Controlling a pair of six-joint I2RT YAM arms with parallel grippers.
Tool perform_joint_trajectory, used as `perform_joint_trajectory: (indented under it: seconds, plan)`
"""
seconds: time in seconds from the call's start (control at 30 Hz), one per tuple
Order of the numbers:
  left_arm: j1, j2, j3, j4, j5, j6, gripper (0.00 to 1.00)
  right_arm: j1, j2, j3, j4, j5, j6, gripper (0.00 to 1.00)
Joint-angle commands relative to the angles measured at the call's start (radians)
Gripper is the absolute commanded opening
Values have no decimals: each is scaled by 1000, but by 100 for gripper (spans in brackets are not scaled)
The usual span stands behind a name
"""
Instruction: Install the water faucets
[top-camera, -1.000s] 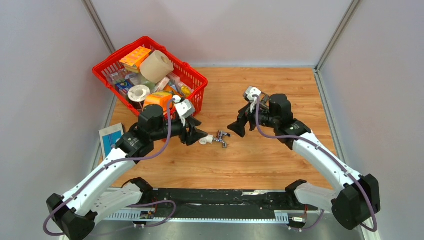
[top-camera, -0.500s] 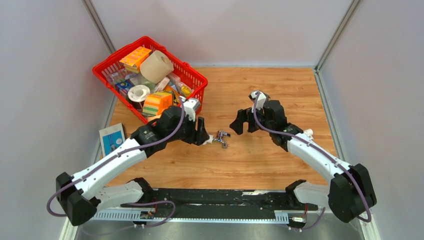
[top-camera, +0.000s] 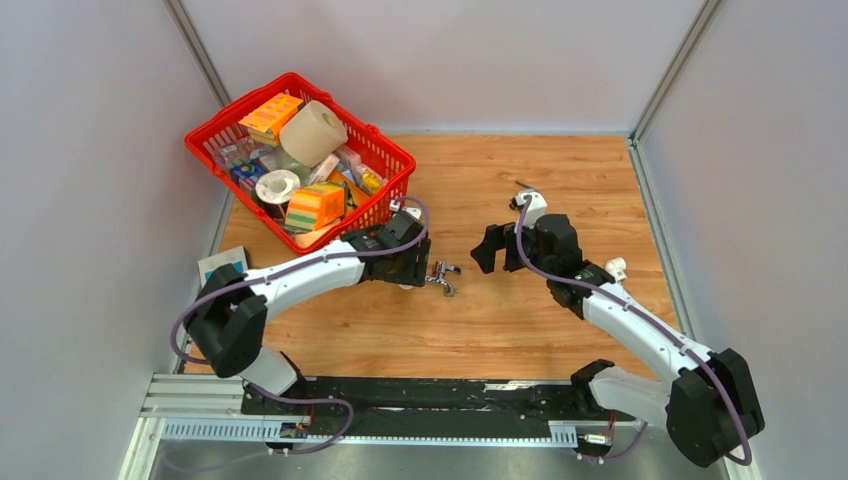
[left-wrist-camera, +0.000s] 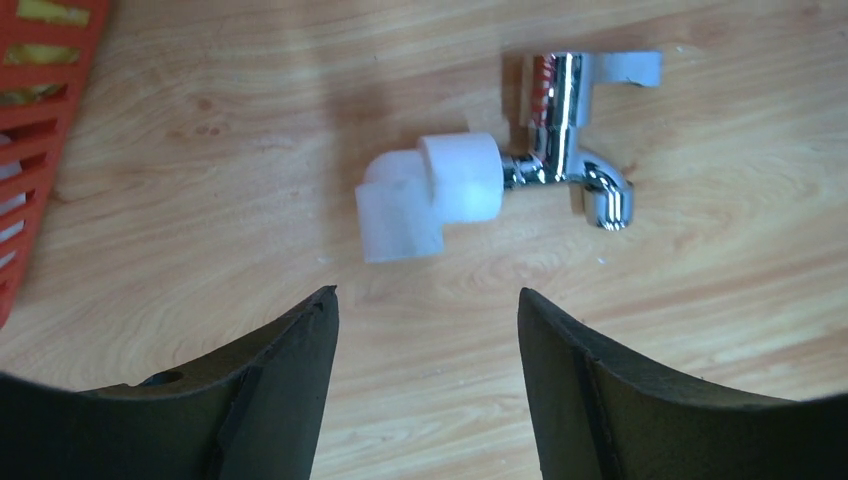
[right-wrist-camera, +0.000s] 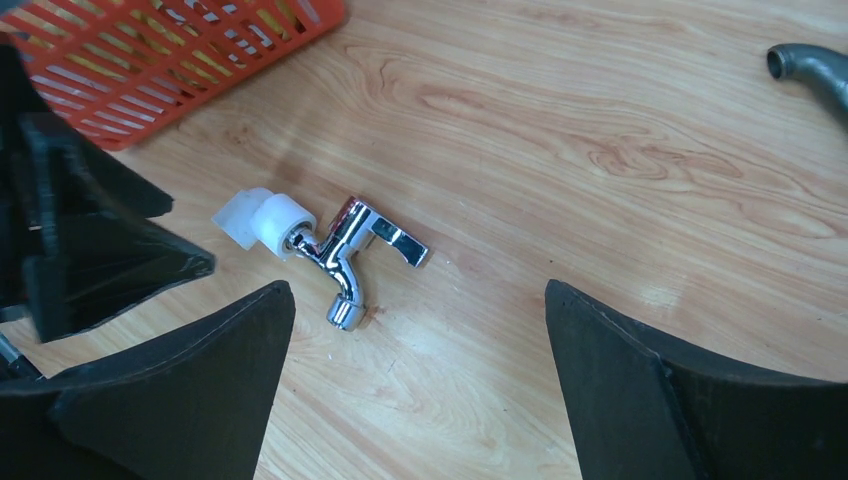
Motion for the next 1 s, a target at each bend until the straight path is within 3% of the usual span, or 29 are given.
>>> perform_joint_trajectory:
  seconds: [0.0,0.17,0.3,0.6,0.73,0.8,0.83,0.87,0.97]
  plan:
    - [-1,80,82,-2,-66,39,73,-1,-53,-19,46,38,24,99]
    - [-1,192,102,-5,-40,90,72,-2,-85,-25,46,58,24,100]
    - [-1,264,110,7,7,102,65,-1,-90,-28,46,41,17,100]
    - [1,300,77,58,-19,145,56,-2,-82,-37,92,32,18,100]
    - [1,285,67,78,-10,146,37,-2,-73,-45,116,-12,3,100]
    - [1,259,57,92,-5,142,23,-2,-62,-52,139,-81,-5,100]
    - [2,246,45,103,-2,140,8,-1,-56,-57,154,-124,-18,100]
    - [1,222,41,113,4,143,2,1,-55,-66,168,-163,-35,100]
    - [1,151,30,117,7,153,0,13,-73,-88,203,-244,-89,93]
